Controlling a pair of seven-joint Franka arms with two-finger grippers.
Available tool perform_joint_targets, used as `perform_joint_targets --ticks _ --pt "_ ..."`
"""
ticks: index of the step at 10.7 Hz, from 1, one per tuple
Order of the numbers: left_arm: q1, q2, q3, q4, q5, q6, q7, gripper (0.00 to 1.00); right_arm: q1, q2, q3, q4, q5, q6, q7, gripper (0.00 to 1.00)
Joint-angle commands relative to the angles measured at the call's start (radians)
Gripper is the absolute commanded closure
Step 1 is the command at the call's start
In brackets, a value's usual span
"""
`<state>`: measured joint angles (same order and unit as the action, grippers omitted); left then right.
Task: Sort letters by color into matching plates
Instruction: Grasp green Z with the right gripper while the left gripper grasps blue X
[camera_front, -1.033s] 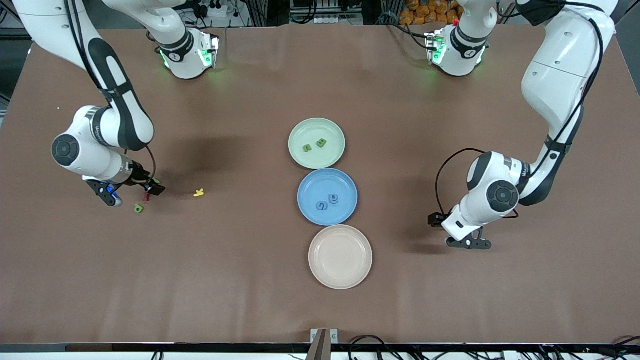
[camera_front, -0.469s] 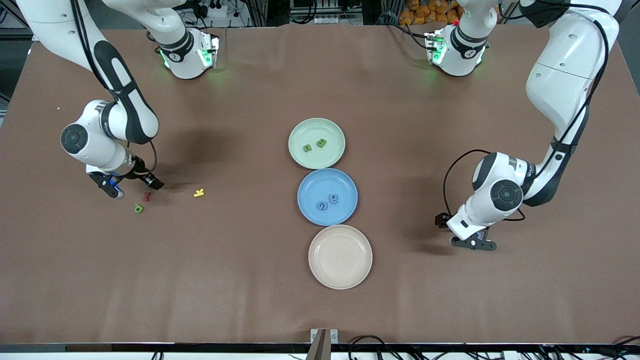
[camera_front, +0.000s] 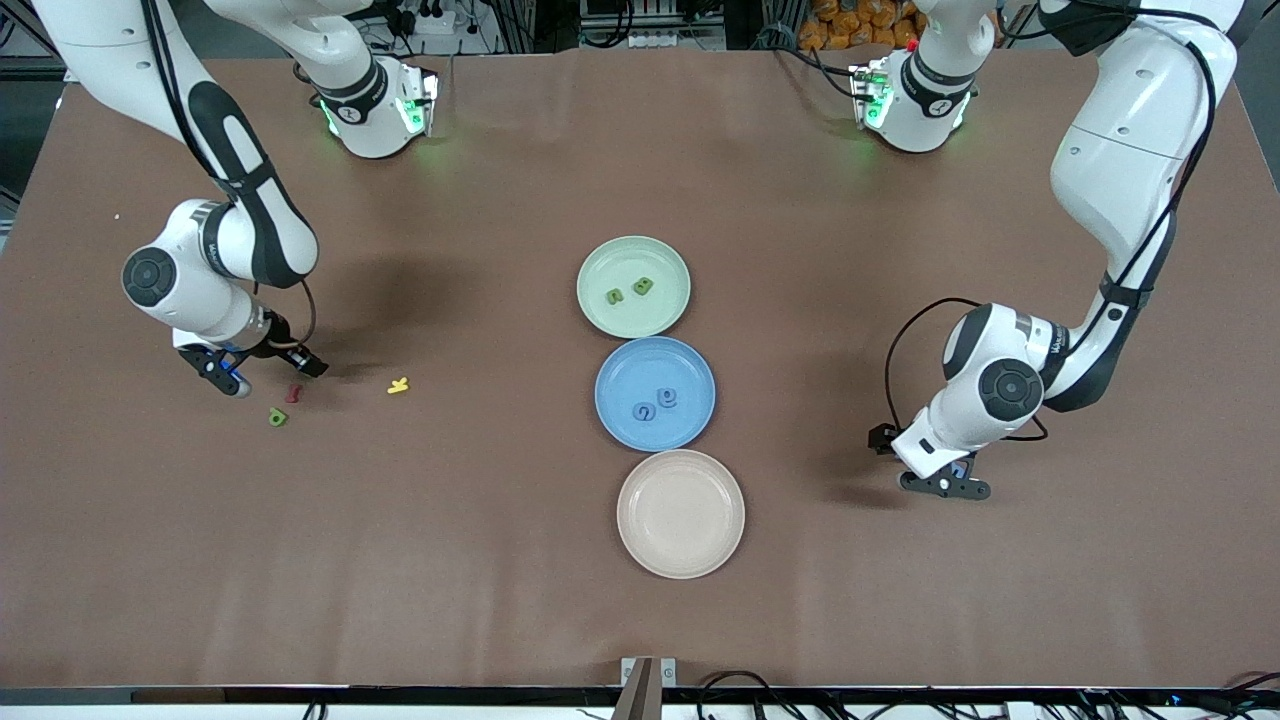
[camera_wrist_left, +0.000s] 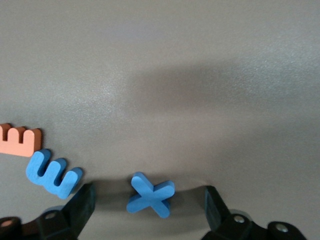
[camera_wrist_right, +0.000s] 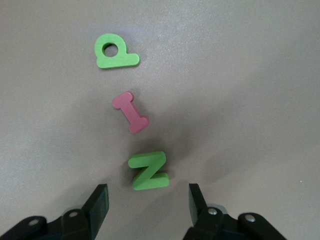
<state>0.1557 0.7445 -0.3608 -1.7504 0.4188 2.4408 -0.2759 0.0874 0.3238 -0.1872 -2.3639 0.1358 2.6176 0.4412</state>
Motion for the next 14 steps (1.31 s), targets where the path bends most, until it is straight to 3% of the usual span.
perform_joint_targets --ticks 1,7,9,10,13,14 --pt "-0.005 0.006 -0.001 -0.009 0.026 0.023 -0.061 1.0 0.003 0.003 -0.008 -0.017 -0.009 0.041 -0.018 0.31" --pt "-0.016 0.004 -0.001 -0.009 0.028 0.027 -0.109 1.0 0.003 0.038 -0.008 -0.017 -0.009 0.084 -0.03 0.35" --pt "-0.027 -0.004 -0.001 -0.008 0.028 0.023 -0.138 1.0 0.002 0.041 -0.008 -0.017 -0.009 0.088 -0.041 0.41" --pt "-0.039 -0.004 -0.001 -0.008 0.026 0.021 -0.155 1.0 0.0 0.043 -0.008 -0.017 -0.007 0.088 -0.048 0.51" --pt "-0.038 -0.007 -0.001 -0.006 0.028 0.02 -0.161 1.0 0.0 0.049 -0.008 -0.014 -0.007 0.087 -0.091 0.99" --pt "-0.039 -0.014 -0.001 -0.006 0.026 0.017 -0.169 1.0 0.0 0.049 -0.009 -0.012 -0.007 0.084 -0.114 1.0"
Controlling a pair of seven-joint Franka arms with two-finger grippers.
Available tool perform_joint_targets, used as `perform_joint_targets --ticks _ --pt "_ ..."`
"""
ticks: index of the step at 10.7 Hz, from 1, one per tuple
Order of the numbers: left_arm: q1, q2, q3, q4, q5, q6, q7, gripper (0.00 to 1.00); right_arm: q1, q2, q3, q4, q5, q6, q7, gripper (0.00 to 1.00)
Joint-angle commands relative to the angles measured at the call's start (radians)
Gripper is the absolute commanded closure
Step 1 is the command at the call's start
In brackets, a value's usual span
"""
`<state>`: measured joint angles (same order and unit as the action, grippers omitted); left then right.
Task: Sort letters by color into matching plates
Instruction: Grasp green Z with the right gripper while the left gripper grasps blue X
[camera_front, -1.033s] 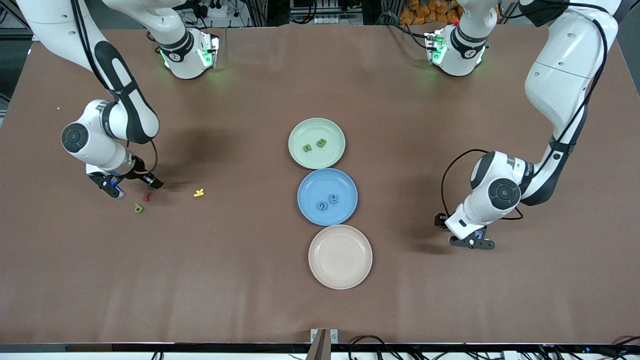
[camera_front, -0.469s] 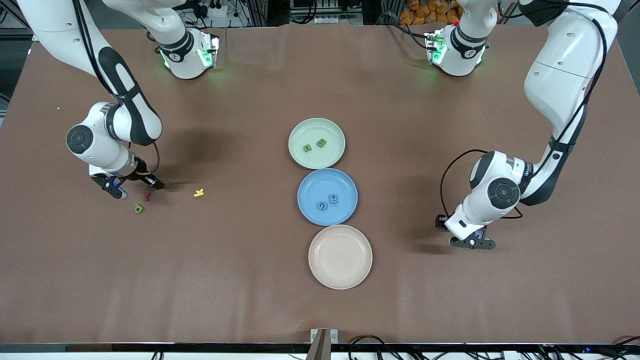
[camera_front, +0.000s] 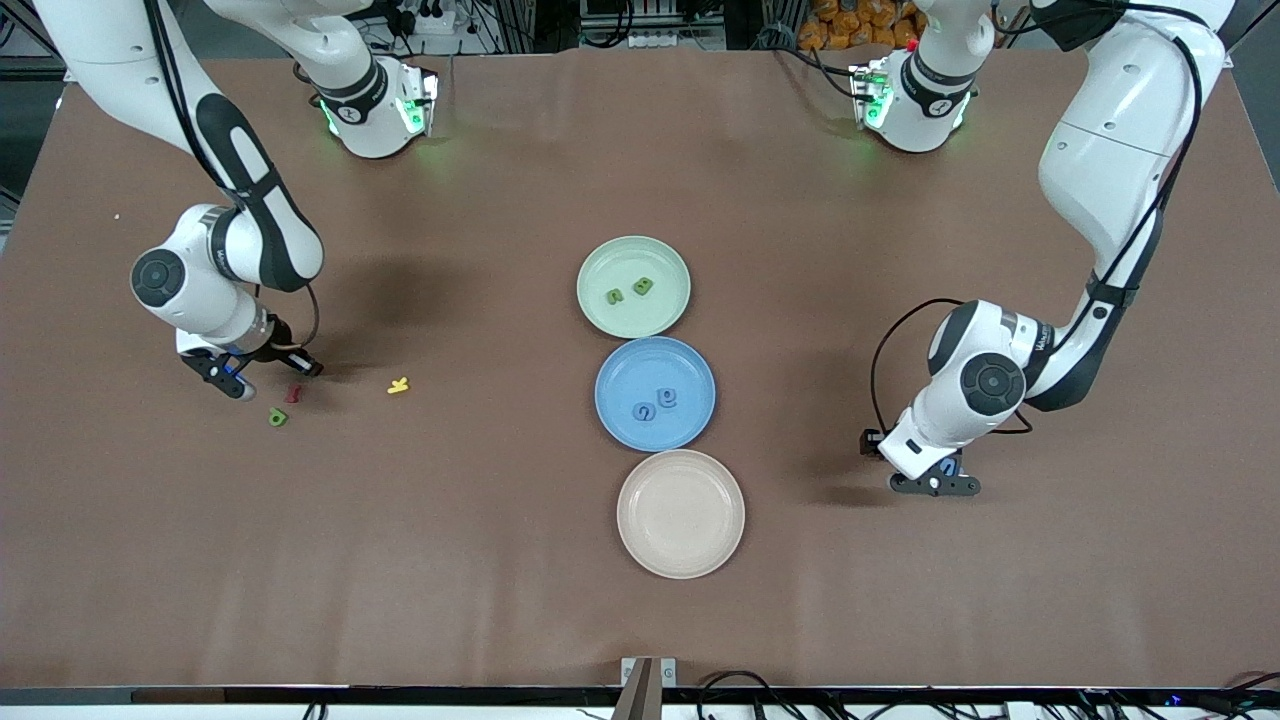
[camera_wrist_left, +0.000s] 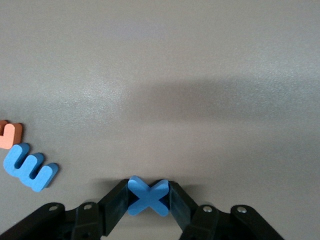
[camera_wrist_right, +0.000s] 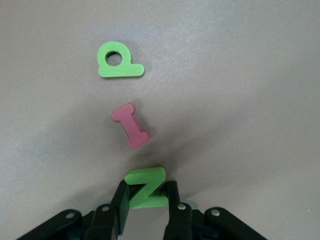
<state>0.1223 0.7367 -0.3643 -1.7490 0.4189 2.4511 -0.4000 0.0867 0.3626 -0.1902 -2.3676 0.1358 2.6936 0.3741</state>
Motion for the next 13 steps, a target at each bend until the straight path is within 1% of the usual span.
perform_joint_targets --ticks 1,3,4,6,7,10,11,13 --pt "-0.007 -0.01 -0.001 -0.004 0.027 -0.006 -0.072 1.0 0.004 0.009 -0.006 -0.005 -0.007 0.002 -0.052 1.0" --pt "-0.03 -0.017 -0.005 -0.001 0.026 -0.009 -0.118 1.0 0.007 -0.001 -0.012 0.016 -0.007 -0.017 -0.07 1.0" --pt "-0.044 -0.02 -0.005 0.006 0.026 -0.018 -0.143 1.0 0.008 -0.005 -0.012 0.034 -0.004 -0.055 -0.072 1.0" --pt "-0.055 -0.026 -0.008 0.016 0.024 -0.037 -0.186 1.0 0.011 -0.013 -0.012 0.103 0.002 -0.191 -0.06 1.0" --pt "-0.078 -0.039 -0.01 0.019 0.015 -0.046 -0.207 1.0 0.013 -0.016 -0.012 0.134 0.004 -0.249 -0.055 1.0" --pt "-0.118 -0.057 -0.027 0.043 0.008 -0.079 -0.316 1.0 0.015 -0.024 -0.011 0.197 0.005 -0.345 -0.055 1.0" --pt "-0.145 -0.057 -0.027 0.052 0.006 -0.08 -0.357 1.0 0.015 -0.022 -0.011 0.23 0.008 -0.398 -0.055 1.0" --pt "-0.182 -0.057 -0.047 0.06 -0.008 -0.08 -0.434 1.0 0.016 -0.024 -0.011 0.29 0.054 -0.489 -0.055 1.0"
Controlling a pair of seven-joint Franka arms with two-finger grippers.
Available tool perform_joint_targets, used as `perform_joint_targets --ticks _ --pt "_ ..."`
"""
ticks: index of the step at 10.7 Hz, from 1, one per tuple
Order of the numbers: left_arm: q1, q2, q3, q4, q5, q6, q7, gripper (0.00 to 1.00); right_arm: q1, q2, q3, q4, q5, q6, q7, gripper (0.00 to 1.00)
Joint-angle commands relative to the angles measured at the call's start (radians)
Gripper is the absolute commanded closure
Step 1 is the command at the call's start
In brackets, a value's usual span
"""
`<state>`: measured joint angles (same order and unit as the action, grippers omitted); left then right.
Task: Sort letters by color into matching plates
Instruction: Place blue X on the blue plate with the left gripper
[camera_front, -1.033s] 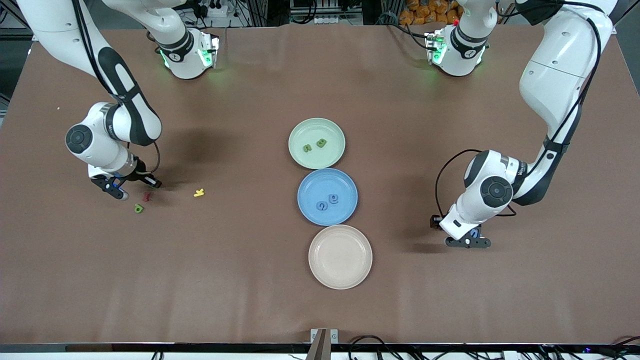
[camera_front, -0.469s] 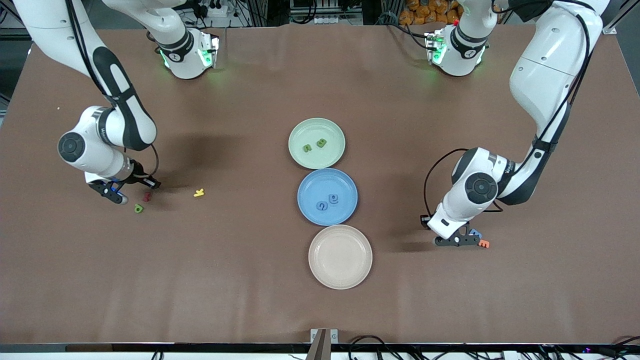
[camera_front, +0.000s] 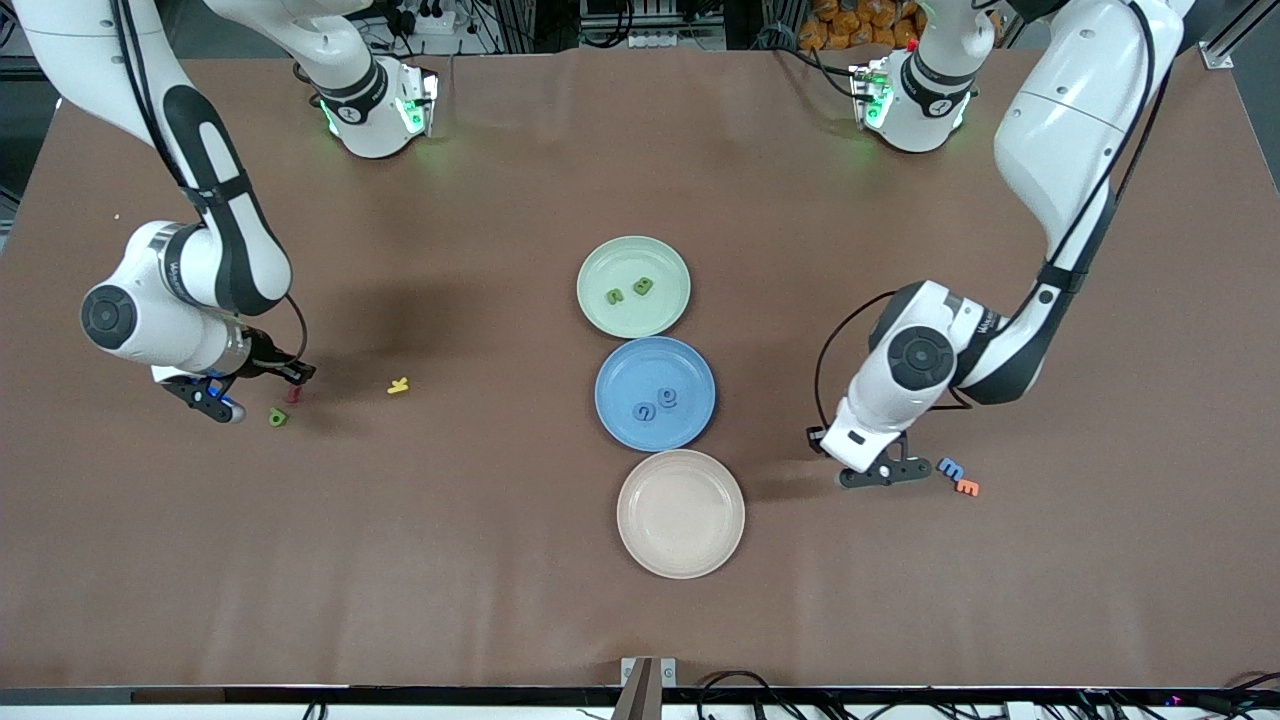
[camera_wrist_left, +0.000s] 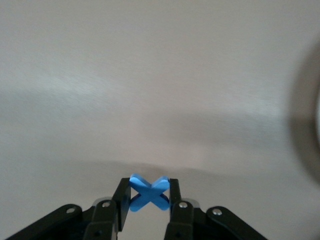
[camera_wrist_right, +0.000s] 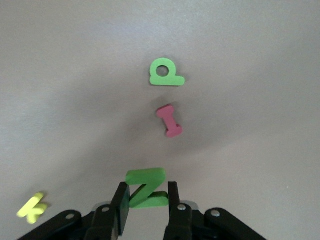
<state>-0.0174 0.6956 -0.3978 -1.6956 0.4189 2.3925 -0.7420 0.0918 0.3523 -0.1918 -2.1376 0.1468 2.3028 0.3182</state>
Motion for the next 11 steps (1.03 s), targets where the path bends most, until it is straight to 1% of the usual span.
perform_joint_targets --ticks 1,2,3,4,5,7,9,11 --pt "-0.048 -0.016 -0.033 0.013 -0.018 -0.021 -0.123 1.0 0.012 -0.012 -0.009 0.088 0.05 -0.132 0.002 1.0" --pt "-0.062 -0.016 -0.058 0.016 -0.022 -0.022 -0.154 1.0 0.022 -0.012 -0.009 0.096 0.05 -0.137 0.011 1.0" --pt "-0.093 -0.016 -0.067 0.016 -0.022 -0.027 -0.192 1.0 0.026 -0.012 -0.009 0.104 0.05 -0.138 0.025 1.0" --pt "-0.125 -0.016 -0.07 0.017 -0.022 -0.035 -0.23 1.0 0.035 -0.013 -0.005 0.107 0.054 -0.138 0.033 1.0" --pt "-0.16 -0.018 -0.072 0.02 -0.022 -0.035 -0.273 1.0 0.046 -0.013 -0.003 0.108 0.085 -0.138 0.048 1.0" --pt "-0.243 -0.001 -0.07 0.059 -0.023 -0.035 -0.316 1.0 0.068 -0.013 0.006 0.123 0.099 -0.14 0.093 1.0" --pt "-0.312 0.009 -0.07 0.068 -0.047 -0.035 -0.335 1.0 0.074 -0.012 0.035 0.146 0.1 -0.158 0.154 1.0" --pt "-0.358 0.025 -0.065 0.103 -0.069 -0.035 -0.353 1.0 0.088 -0.007 0.058 0.171 0.1 -0.16 0.232 1.0"
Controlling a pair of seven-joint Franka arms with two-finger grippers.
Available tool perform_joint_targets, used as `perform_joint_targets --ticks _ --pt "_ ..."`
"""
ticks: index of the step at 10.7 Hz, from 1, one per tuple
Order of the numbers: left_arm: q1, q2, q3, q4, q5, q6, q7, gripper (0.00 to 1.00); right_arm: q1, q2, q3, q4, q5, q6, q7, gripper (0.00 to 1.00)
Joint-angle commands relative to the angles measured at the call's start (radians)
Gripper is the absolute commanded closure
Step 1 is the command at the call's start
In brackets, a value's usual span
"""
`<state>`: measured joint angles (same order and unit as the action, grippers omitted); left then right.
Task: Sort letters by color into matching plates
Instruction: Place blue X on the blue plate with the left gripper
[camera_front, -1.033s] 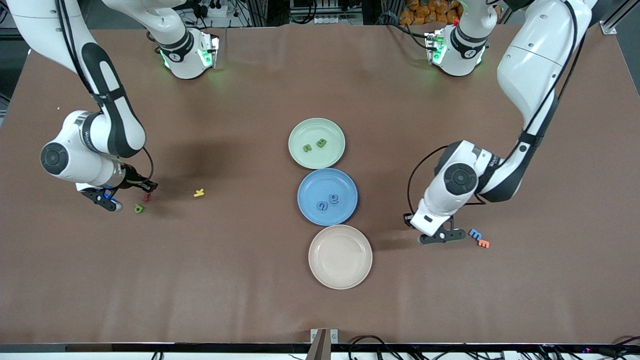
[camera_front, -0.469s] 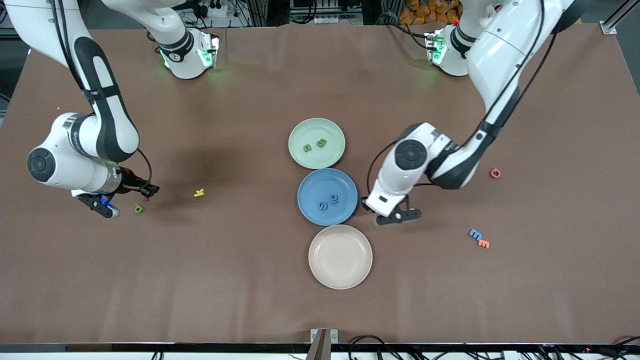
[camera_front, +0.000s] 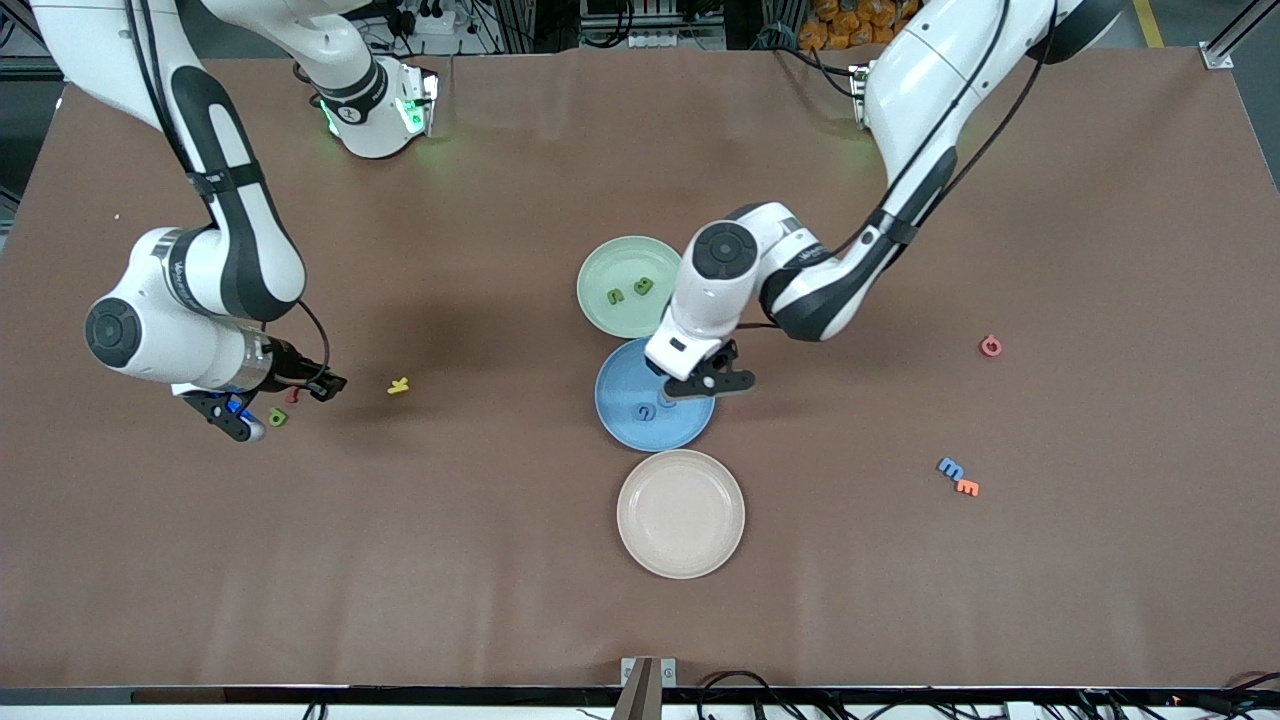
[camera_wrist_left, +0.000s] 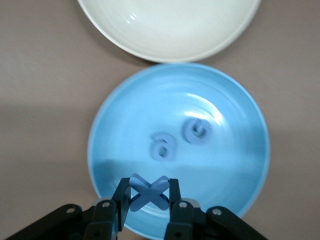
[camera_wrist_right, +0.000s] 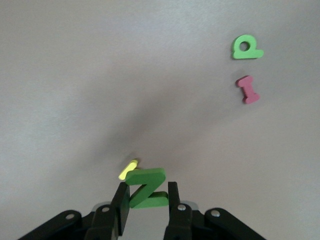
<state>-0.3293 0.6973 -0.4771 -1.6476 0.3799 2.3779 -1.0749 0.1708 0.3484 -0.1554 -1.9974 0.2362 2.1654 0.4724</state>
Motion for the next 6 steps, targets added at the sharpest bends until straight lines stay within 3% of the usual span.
perform_joint_targets --ticks 1,2,3,6 --pt "-0.056 0.024 0.015 0.055 -0.032 -0.02 -0.031 1.0 0.015 0.001 0.023 0.045 0.012 -0.021 0.101 1.0" --pt "-0.068 0.024 0.015 0.055 -0.03 -0.02 -0.042 0.91 0.024 0.007 0.023 0.075 0.012 -0.021 0.133 1.0" --pt "-0.074 0.025 0.02 0.054 -0.018 -0.02 -0.034 0.01 0.027 0.029 0.025 0.115 0.014 -0.018 0.165 1.0" --pt "-0.063 0.025 0.023 0.045 -0.012 -0.026 -0.031 0.0 0.044 0.078 0.036 0.196 0.037 -0.012 0.221 1.0"
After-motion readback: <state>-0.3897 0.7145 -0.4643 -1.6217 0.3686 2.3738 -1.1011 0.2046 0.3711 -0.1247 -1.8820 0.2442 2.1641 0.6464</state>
